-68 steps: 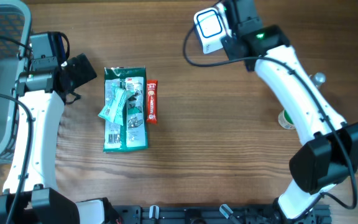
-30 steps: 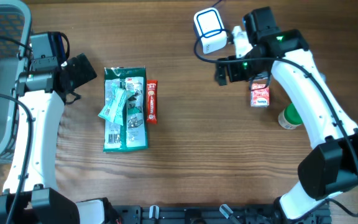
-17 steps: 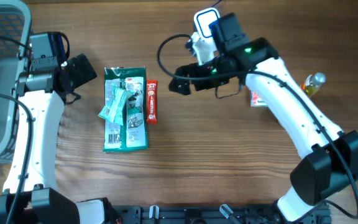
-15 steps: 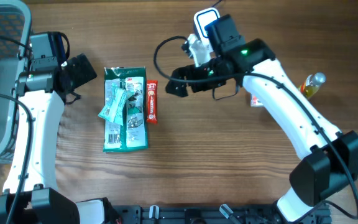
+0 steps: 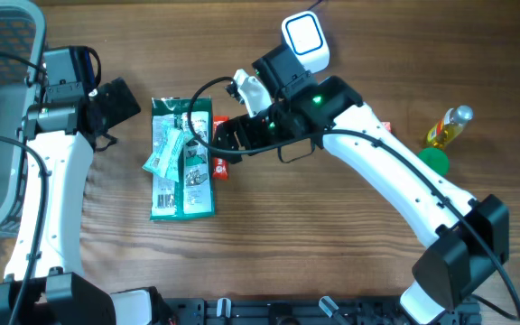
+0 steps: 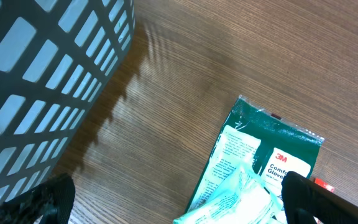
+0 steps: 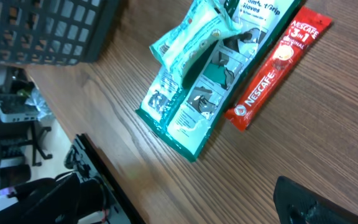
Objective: Scan the item barcode
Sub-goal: 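Move right gripper left to red Nescafe stick beside gloves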
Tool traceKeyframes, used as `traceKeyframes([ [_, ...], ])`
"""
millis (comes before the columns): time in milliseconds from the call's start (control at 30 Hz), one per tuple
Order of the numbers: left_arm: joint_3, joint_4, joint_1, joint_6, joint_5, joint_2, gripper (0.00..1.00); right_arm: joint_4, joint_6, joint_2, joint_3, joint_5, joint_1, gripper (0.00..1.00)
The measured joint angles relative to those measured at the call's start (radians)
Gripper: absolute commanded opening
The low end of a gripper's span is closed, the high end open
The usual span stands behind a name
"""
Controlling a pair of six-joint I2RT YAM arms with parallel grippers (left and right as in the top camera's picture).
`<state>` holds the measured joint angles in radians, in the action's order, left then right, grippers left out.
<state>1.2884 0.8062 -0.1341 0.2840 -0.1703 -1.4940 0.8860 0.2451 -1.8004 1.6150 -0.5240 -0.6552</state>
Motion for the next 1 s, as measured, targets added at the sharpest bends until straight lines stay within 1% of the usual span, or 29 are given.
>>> traceKeyframes([
  [233,0.0,0.0,0.0,0.0,0.0,0.0,1.0,-0.106,0.053,0.0,-0.082,0.035,-0.043,0.99],
  [300,0.0,0.0,0.0,0.0,0.0,0.0,1.0,-0.145,0.09,0.0,-0.113,0.039,-0.05,0.95],
  [467,0.0,0.0,0.0,0.0,0.0,0.0,1.0,-0.308,0.14,0.0,-0.221,0.064,-0.08,0.67],
  [500,0.0,0.0,0.0,0.0,0.0,0.0,1.0,-0.337,0.152,0.0,-0.239,0.088,-0.084,0.6],
  [533,0.0,0.0,0.0,0.0,0.0,0.0,1.0,-0.364,0.165,0.0,-0.253,0.115,-0.085,0.51],
  [567,0.0,0.0,0.0,0.0,0.0,0.0,1.0,-0.392,0.181,0.0,-0.267,0.147,-0.085,0.4],
  [600,0.0,0.0,0.0,0.0,0.0,0.0,1.0,-0.426,0.192,0.0,-0.28,0.197,-0.085,0.32],
  [633,0.0,0.0,0.0,0.0,0.0,0.0,1.0,-0.452,0.204,-0.002,-0.288,0.226,-0.085,0.31],
  [667,0.0,0.0,0.0,0.0,0.0,0.0,1.0,-0.488,0.215,-0.01,-0.291,0.266,-0.085,0.28],
  [800,0.0,0.0,0.0,0.0,0.0,0.0,1.0,-0.642,0.242,-0.074,-0.293,0.331,-0.085,0.29],
  [833,0.0,0.0,0.0,0.0,0.0,0.0,1.0,-0.667,0.251,-0.096,-0.293,0.337,-0.085,0.3],
  [867,0.0,0.0,0.0,0.0,0.0,0.0,1.0,-0.685,0.256,-0.119,-0.293,0.342,-0.086,0.33],
  [900,0.0,0.0,0.0,0.0,0.0,0.0,1.0,-0.705,0.261,-0.15,-0.293,0.346,-0.087,0.34],
  [1000,0.0,0.0,0.0,0.0,0.0,0.0,1.0,-0.737,0.282,-0.219,-0.293,0.35,-0.1,0.32],
])
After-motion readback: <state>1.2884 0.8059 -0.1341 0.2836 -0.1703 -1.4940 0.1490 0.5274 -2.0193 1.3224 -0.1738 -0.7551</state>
